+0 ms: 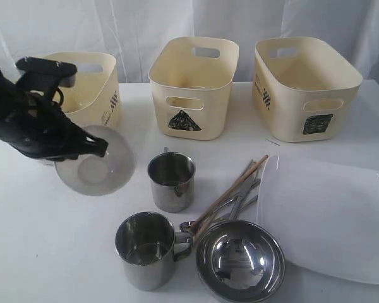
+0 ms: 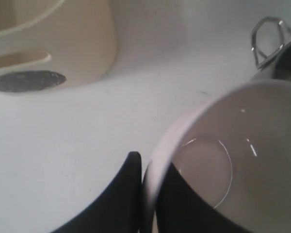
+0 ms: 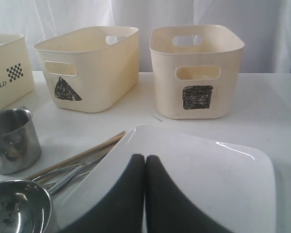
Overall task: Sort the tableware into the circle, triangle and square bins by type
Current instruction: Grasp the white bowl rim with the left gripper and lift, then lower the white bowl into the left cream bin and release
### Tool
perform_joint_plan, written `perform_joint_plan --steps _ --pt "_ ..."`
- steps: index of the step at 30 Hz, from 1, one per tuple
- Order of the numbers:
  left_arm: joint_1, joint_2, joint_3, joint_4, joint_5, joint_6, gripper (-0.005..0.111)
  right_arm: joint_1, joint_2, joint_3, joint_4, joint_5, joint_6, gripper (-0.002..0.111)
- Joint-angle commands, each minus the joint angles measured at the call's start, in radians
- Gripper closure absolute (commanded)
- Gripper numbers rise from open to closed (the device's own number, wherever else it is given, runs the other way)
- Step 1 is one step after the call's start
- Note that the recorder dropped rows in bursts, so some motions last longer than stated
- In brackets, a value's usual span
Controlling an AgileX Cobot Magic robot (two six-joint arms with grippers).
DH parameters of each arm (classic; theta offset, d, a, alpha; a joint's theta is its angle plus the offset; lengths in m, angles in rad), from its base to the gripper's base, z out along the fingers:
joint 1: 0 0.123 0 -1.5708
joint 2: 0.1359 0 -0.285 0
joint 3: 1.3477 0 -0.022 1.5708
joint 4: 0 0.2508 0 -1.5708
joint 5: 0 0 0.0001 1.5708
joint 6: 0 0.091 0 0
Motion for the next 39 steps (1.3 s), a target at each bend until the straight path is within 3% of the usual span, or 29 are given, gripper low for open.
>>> perform_joint_plan --steps 1,8,16,19,28,39 --pt "0.004 -0.078 -0.034 0.021 0.011 0.057 0.107 -0.006 -0.006 0.002 0.000 -0.005 0.005 0.108" --pt "0.090 -0.068 -0.170 0.044 0.013 0.104 0.107 -0.006 -0.006 0.002 0.000 -0.007 0.005 0.108" --pt "0.296 0.074 -0.368 0.085 -0.019 0.125 0.107 -0.006 -0.006 0.002 0.000 -0.007 0.005 0.108" --pt "0.336 0.158 -0.446 0.081 -0.015 0.127 0.107 -0.006 -0.006 0.002 0.000 -0.005 0.018 0.108" --pt "0.362 0.368 -0.581 0.071 -0.056 0.129 0.107 -0.006 -0.006 0.002 0.000 -0.005 0.018 0.108" --pt "0.362 0.490 -0.583 0.062 -0.137 0.125 0.104 -0.006 -0.006 0.002 0.000 -0.005 0.018 0.108"
